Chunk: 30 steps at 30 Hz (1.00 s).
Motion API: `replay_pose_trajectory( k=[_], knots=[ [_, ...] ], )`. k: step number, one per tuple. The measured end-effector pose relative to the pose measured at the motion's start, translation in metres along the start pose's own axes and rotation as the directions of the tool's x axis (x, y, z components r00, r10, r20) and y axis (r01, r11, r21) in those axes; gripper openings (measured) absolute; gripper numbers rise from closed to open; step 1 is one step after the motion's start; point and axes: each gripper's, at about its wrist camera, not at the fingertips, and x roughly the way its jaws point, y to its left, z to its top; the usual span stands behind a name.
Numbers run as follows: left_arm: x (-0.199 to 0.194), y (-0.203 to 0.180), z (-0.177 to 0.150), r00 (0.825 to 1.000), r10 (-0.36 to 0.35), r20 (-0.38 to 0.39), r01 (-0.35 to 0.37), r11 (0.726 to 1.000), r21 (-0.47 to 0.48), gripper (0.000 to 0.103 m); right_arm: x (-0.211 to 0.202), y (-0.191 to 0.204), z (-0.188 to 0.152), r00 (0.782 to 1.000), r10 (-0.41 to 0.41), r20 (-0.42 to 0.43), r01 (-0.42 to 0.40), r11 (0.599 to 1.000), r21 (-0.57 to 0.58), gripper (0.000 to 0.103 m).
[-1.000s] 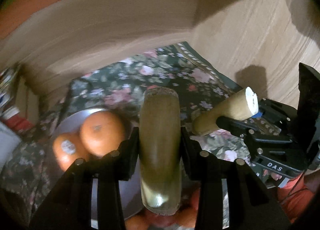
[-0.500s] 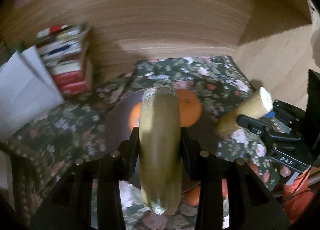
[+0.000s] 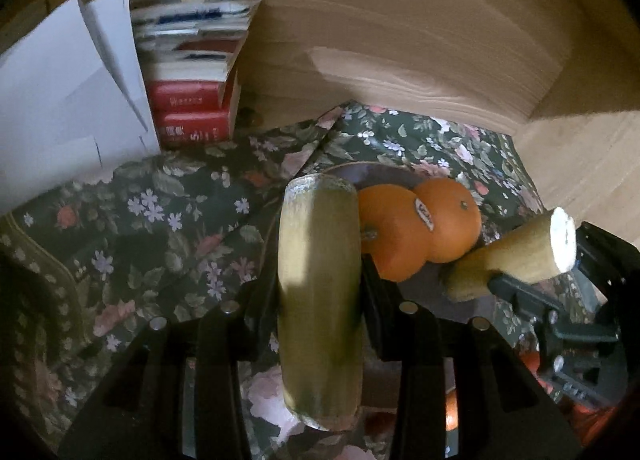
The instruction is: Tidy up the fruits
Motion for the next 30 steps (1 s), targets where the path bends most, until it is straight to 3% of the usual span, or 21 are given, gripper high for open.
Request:
replay_pose_trajectory(
  k=[5,11,18,24,27,30],
  knots=[
    [0.005,-0.001,0.0,1.0,0.007,0.012,-0.007,1.0,-0.006,0.038,0.003,0.011,0.006,1.0,0.014,0.015,-0.012,0.997,-0.076,0.035],
    [0.012,0.012,-0.006,0.997,-0.06,-0.048,0.057,0.996,-0.074,0.039,0.012,0.017,0.013,0.998,0.07,-0.001,-0.07,0.992,-0.106,0.039],
    [-0.01,0.015,-0.011,0.996,-0.084,-0.004,0.083,0.995,-0.059,0.039,0.022,0.028,0.018,0.996,0.085,-0.025,-0.088,0.987,-0.137,0.044],
    [-0.03,0.023,-0.014,0.997,-0.068,0.041,0.07,0.996,-0.054,0.04,0.037,0.033,0.014,0.985,0.139,-0.105,-0.152,0.981,-0.123,0.045],
    [-0.035,0.025,-0.017,0.997,-0.061,0.046,0.063,0.997,-0.044,0.042,0.038,0.037,0.011,0.987,0.117,-0.109,-0.132,0.982,-0.135,0.047],
    [-0.039,0.024,-0.021,0.997,-0.052,0.052,0.054,0.998,-0.035,0.042,0.038,0.033,0.012,0.98,0.154,-0.127,-0.167,0.981,-0.102,0.051]
  ],
)
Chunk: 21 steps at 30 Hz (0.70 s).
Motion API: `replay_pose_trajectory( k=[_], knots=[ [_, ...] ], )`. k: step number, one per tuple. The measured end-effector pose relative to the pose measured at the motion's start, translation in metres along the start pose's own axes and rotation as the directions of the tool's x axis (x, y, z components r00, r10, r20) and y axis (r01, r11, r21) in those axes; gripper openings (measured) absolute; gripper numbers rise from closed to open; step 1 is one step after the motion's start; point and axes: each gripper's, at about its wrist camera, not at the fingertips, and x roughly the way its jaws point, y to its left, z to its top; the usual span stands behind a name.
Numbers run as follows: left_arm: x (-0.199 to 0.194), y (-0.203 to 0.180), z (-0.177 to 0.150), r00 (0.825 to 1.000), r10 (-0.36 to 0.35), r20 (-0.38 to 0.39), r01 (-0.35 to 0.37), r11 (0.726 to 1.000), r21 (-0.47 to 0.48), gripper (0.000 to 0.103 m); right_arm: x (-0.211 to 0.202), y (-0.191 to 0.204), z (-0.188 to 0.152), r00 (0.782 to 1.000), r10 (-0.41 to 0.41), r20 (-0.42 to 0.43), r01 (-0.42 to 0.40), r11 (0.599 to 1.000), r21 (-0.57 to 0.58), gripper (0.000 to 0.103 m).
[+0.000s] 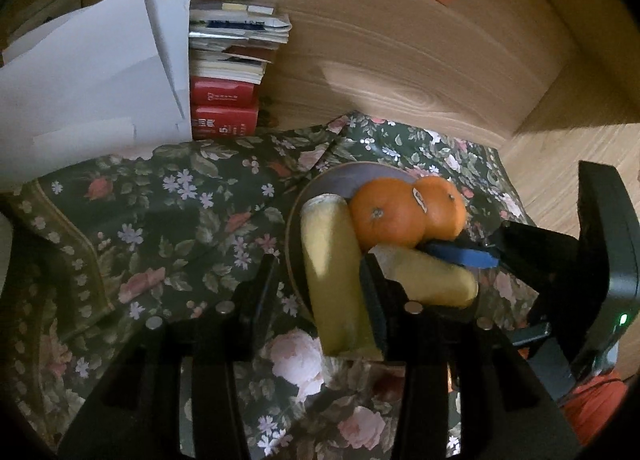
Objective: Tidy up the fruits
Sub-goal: 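Lower the corn cob onto the plate with the left gripper while the right lowers the cylinder beside it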
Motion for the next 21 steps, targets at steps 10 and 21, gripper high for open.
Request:
replay_pose_trajectory(
  k=[10,21],
  knots=[
    [-0.02,-0.017,-0.007,0.998,0.018,0.058,-0.022,0.998,0.058,0.048,-0.034,-0.015,-0.003,0.996,-0.047,0.078,0.041,0.996,0.085,0.055],
    [-0.047,-0.062,-0.028,0.99,0.002,0.138,-0.025,0.986,0.166,0.062,-0.101,-0.033,-0.043,0.967,-0.126,0.22,0.064,0.96,0.271,0.062]
  ],
)
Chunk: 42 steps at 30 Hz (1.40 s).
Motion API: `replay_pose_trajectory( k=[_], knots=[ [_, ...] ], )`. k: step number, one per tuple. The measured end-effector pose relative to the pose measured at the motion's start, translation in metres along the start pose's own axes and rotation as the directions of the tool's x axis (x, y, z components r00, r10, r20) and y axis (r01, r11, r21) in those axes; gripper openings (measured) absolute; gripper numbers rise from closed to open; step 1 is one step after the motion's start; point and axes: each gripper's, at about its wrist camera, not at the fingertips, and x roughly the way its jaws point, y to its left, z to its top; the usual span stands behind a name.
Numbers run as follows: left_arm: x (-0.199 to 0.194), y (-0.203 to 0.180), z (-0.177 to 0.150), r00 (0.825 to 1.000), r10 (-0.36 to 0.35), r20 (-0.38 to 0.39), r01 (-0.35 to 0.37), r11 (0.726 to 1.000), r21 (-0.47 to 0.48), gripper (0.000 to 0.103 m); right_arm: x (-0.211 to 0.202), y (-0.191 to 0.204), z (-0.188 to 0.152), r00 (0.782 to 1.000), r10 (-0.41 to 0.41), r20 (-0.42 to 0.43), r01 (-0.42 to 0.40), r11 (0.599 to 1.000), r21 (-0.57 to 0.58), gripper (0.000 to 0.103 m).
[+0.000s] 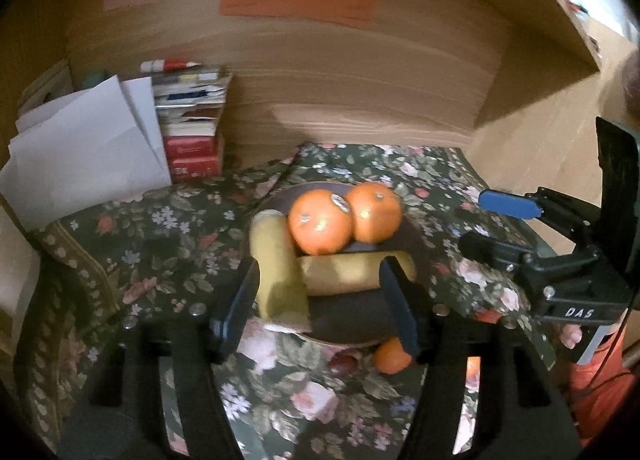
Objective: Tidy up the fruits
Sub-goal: 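Lower the corn cob onto the plate with the left gripper while the right lowers the cylinder beside it, then grasp a red tomato with the left gripper while the right gripper grasps another red tomato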
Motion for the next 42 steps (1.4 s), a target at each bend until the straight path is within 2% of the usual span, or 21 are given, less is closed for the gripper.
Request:
replay_pose_trajectory(
  k=[9,15,19,25,30,35,39,42],
  knots=[
    [0.001,-0.039,-0.033,0.999,-0.028,-0.033,0.031,0.996,0.08,0.068,-0.028,-0.014,-0.048,0.998,-0.054,0.033,0.05,0.993,0.109,0.065],
    [0.017,-0.058,-0.059,0.995,-0.034,-0.092,0.045,0.991,0.126,0.068,-0.027,-0.021,-0.085,0.998,-0.055,-0.008,0.056,0.979,0.195,0.065],
    [0.027,-0.064,-0.068,0.994,-0.048,-0.101,0.06,0.991,0.119,0.068,-0.024,-0.02,-0.103,0.998,-0.055,-0.038,0.061,0.977,0.202,0.065],
    [0.035,-0.077,-0.07,0.993,-0.063,-0.096,0.077,0.986,0.147,0.053,-0.019,-0.017,-0.114,0.998,-0.002,-0.056,0.014,0.976,0.219,0.065],
    [0.042,-0.084,-0.066,0.994,-0.067,-0.087,0.081,0.982,0.168,0.052,-0.013,-0.015,-0.118,0.997,0.019,-0.068,-0.004,0.976,0.217,0.064],
    [0.049,-0.091,-0.061,0.992,-0.073,-0.101,0.091,0.978,0.186,0.052,-0.008,-0.017,-0.118,0.995,0.063,-0.073,-0.045,0.973,0.225,0.047],
    [0.058,-0.099,-0.059,0.989,-0.072,-0.127,0.098,0.973,0.21,0.052,-0.009,-0.019,-0.118,0.996,0.067,-0.063,-0.05,0.971,0.236,0.046],
    [0.063,-0.105,-0.06,0.985,-0.081,-0.149,0.114,0.967,0.228,0.052,-0.014,-0.021,-0.119,0.998,0.029,-0.055,-0.015,0.97,0.242,0.046]
  ],
)
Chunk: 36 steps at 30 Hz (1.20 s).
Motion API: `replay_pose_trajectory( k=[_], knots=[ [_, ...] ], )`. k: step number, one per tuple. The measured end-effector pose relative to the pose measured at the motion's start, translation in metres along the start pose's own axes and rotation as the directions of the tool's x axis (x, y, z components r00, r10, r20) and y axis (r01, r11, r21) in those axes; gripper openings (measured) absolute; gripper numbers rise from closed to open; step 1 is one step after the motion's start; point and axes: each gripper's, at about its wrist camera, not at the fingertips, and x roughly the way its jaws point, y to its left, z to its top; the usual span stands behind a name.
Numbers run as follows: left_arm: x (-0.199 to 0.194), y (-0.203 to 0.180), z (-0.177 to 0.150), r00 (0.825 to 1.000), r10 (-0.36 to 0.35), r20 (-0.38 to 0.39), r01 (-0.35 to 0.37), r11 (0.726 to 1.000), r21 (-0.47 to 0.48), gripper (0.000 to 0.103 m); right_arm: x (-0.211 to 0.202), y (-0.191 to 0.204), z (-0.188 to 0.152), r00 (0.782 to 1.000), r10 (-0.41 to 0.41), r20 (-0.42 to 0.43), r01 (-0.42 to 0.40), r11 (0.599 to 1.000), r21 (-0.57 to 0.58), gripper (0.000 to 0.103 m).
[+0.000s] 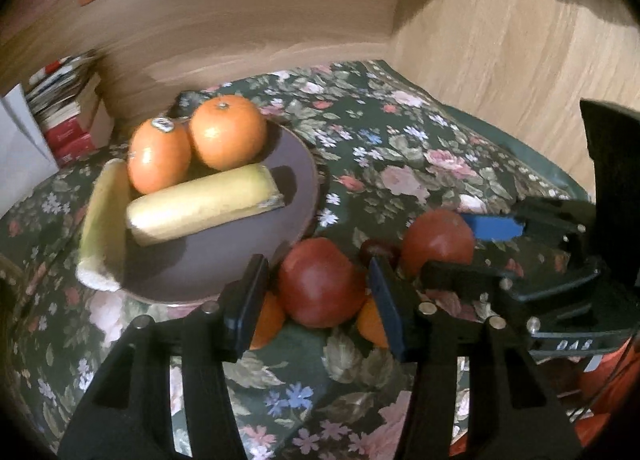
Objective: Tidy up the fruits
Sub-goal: 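Grasp a red tomato with the left gripper while the right gripper grasps another red tomato, then set the tomato on the plate with the left gripper while the right sets its tomato there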
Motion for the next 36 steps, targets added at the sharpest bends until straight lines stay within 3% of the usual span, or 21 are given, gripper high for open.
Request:
replay_pose_trajectory(
  k=[6,22,28,36],
  knots=[
    [0.006,0.003,0.005,0.999,-0.018,-0.033,0.016,0.999,-0.034,0.049,-0.013,-0.012,0.0,0.999,-0.042,0.033,0.041,0.999,0.03,0.046],
    [0.012,0.0,0.01,0.996,0.0,-0.095,-0.002,1.0,-0.018,0.047,-0.019,-0.019,-0.001,0.998,-0.017,0.059,0.014,0.999,0.048,0.046],
    [0.009,-0.001,0.01,0.996,0.012,-0.089,-0.014,1.0,-0.018,0.046,-0.023,-0.021,-0.001,0.997,-0.011,0.072,0.007,0.999,0.051,0.046],
    [-0.023,0.013,0.018,0.999,0.036,0.002,-0.036,0.998,-0.052,0.046,-0.026,-0.023,0.011,0.995,-0.01,0.096,0.006,0.999,0.041,0.046]
  ],
)
